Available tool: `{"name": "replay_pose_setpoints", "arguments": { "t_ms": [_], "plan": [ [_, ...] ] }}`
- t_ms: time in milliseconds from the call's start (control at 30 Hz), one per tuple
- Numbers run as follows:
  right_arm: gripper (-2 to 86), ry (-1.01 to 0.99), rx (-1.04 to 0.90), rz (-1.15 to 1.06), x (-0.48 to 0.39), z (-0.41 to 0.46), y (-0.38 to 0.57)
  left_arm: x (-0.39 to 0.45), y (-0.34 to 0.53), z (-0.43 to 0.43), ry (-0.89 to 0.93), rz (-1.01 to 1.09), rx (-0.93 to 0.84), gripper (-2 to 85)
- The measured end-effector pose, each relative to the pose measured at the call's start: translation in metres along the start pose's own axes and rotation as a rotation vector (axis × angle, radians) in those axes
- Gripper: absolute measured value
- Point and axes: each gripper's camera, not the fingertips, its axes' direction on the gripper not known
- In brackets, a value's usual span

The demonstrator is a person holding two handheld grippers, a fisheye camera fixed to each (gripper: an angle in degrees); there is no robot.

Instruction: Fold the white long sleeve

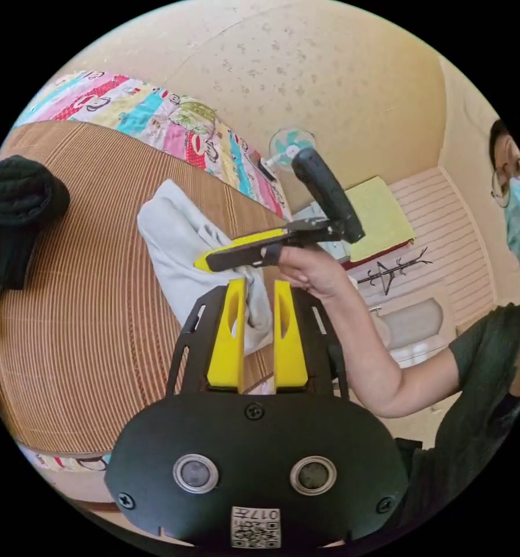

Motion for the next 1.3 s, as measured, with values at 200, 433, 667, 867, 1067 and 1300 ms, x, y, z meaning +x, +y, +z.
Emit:
{"name": "replay_pose_setpoints", "arguments": {
  "t_ms": [200, 433, 667, 867, 1067, 1300],
  "plan": [
    [8.1, -0.318, 0.391, 0.199, 0.160, -0.036, 0.206, -0.090, 0.037, 0.049, 0.182, -0.241, -0.193, 17.6],
    [15.0, -0.159, 0.465, 0.553, 0.220, 0.027, 0.294, -0.152, 0.030, 0.136, 0.037, -0.196, -0.264, 19.2],
    [19.1, -0.443, 0.417, 0.567, 0.230, 0.110, 0.273, -0.212, 0.020, 0.228, 0.034, -0.240, -0.480, 21.4],
    [14.7, -0.356, 0.349, 0.538, 0.192, 0.104, 0.277, -0.219, 0.062, 0.265, 0.159, -0.367, -0.592, 19.0],
    [13.6, 0.064, 0.180, 0.711, 0.134, 0.085, 0.331, -0.152, 0.138, 0.351, 0.158, -0.344, -0.693, 19.1],
    [8.2, 0.417, 0.350, 0.993, 0.074, 0.051, 0.412, -0.081, 0.214, 0.476, 0.187, -0.415, -0.624, 19.8]
  ]
}}
